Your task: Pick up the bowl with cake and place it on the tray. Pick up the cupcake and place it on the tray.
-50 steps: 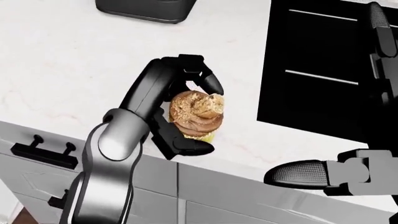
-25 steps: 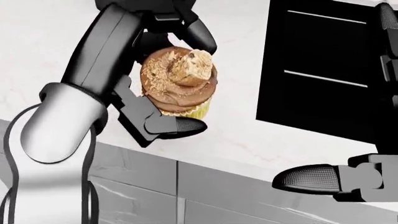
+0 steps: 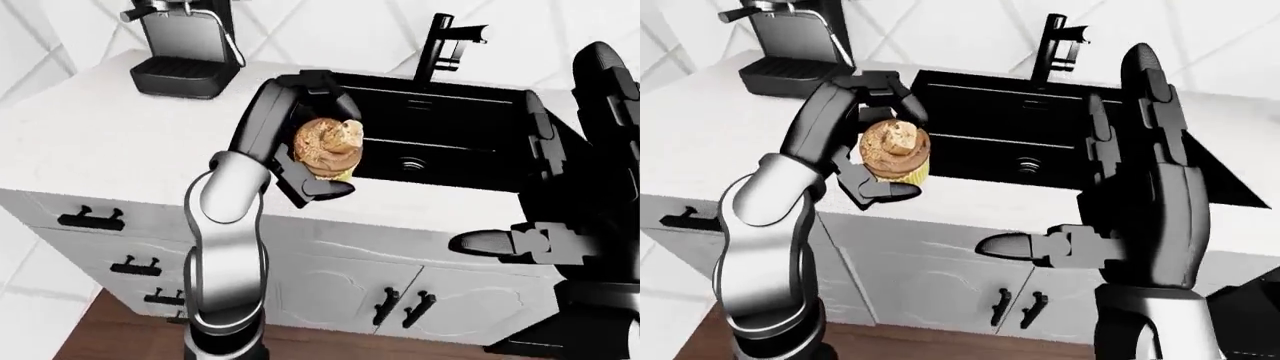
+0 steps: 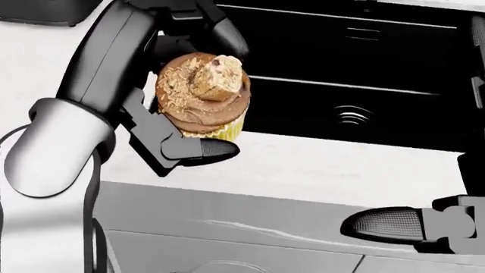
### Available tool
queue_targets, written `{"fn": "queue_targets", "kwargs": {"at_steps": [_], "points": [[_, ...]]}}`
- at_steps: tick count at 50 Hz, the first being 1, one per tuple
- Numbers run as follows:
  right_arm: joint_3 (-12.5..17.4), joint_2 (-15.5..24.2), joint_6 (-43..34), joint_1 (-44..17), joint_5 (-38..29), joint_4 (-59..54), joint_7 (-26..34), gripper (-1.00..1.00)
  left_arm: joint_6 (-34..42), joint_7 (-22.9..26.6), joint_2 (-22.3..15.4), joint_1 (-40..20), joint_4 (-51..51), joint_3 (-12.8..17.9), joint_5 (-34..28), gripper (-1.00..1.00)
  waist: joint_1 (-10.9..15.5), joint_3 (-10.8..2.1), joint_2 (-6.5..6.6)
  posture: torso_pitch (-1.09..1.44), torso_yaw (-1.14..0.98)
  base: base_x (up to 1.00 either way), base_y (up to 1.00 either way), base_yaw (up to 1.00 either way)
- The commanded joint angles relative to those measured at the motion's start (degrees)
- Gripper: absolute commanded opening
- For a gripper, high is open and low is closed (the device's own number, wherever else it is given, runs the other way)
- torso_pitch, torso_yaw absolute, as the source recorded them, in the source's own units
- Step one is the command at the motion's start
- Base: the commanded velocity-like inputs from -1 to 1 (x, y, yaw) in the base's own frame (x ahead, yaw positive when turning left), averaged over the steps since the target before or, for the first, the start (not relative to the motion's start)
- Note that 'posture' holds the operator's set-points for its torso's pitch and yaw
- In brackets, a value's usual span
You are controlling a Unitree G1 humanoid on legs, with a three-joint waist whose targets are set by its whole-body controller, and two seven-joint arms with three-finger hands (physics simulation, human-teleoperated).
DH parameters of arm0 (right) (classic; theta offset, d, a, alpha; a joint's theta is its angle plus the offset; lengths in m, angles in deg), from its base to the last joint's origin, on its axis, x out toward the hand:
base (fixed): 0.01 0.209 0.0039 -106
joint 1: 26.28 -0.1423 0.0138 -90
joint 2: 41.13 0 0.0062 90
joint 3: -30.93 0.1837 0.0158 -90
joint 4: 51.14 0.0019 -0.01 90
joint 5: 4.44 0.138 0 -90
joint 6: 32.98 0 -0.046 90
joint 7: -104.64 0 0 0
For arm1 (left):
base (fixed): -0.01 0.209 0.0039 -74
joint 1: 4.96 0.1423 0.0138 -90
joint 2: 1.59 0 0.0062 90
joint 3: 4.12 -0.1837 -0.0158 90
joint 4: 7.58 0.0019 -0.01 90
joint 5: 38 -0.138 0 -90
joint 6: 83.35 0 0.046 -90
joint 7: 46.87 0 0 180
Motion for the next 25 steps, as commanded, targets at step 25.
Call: {"fn": "queue_targets", "kwargs": {"at_steps": [25], "points": [[-1.49,-1.03,-1.01,-1.88,-3.76,0.48,1.86,1.00,-2.15,-1.91,-1.74,-0.61,-1.32,1.50,2.78,-1.00,0.03,-0.46,8.99,0.00,0.00,-0.06,-0.07,-0.32]]}}
